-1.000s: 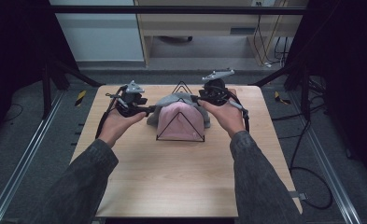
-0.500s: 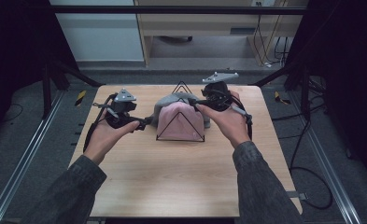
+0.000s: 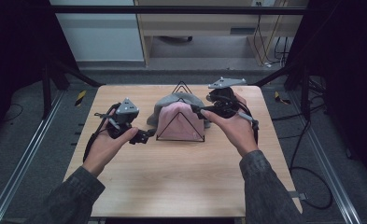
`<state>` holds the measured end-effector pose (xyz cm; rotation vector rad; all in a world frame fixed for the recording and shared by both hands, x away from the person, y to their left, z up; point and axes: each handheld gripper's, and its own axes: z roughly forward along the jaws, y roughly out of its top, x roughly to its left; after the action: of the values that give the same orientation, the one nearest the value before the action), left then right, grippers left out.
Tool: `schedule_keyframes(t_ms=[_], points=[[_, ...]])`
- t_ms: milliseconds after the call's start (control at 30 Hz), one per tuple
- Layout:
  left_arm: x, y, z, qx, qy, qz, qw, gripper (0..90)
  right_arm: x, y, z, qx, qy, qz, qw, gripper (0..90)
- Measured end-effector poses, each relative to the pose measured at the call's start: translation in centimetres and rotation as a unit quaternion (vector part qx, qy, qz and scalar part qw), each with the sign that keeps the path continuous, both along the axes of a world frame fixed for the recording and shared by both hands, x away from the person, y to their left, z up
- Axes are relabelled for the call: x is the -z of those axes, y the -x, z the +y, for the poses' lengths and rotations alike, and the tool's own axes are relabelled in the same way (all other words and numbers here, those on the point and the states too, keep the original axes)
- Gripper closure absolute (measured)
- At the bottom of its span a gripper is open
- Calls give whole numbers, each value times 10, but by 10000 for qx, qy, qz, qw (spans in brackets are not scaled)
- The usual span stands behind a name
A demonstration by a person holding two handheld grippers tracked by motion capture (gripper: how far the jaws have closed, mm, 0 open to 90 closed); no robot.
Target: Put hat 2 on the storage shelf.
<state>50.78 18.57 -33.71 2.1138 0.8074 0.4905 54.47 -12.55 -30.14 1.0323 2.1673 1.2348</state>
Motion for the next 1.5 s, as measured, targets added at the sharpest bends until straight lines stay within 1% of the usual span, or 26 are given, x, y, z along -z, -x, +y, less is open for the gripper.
schedule_keyframes(t_ms=[67,100,200,333,433,467,600,667,700,833,1000,1167,1233,1467,1500], points=[[1,2,1,0,5,2,10000,60,3,3,-2,43,-3,13,10000,159],[6,7,5,38,-18,8,10000,56,8,8,-6,95,18,43,9999,146],[13,11,13,-1,-53,44,10000,51,13,15,-14,153,-7,47,9999,140],[20,15,23,-51,-92,124,9999,51,15,21,-26,200,-29,28,9998,125],[23,16,27,-53,-125,113,9998,51,17,25,-36,250,-61,28,9997,112],[27,17,32,-44,-219,109,9997,51,19,27,-40,273,-74,22,9996,107],[36,22,40,-92,-278,64,9996,51,26,32,-51,342,-35,39,9994,93],[42,23,44,-136,-343,67,9993,51,30,35,-55,367,-28,65,9993,89],[45,23,46,-183,-318,89,9993,51,33,37,-57,376,-10,81,9993,83],[58,25,55,-236,-292,186,9991,53,44,42,-64,400,-12,147,9991,76],[70,26,62,-222,-366,244,9988,53,63,47,-74,466,-12,286,9985,71],[86,30,70,-240,-410,324,9983,53,86,52,-80,541,29,469,9974,90],[92,31,73,-261,-415,364,9981,53,94,54,-82,574,35,553,9968,90],[108,34,79,-297,-418,477,9975,53,115,60,-83,569,108,641,9963,92],[108,34,79,-297,-418,477,9975,53,118,60,-83,571,130,654,9961,93]])
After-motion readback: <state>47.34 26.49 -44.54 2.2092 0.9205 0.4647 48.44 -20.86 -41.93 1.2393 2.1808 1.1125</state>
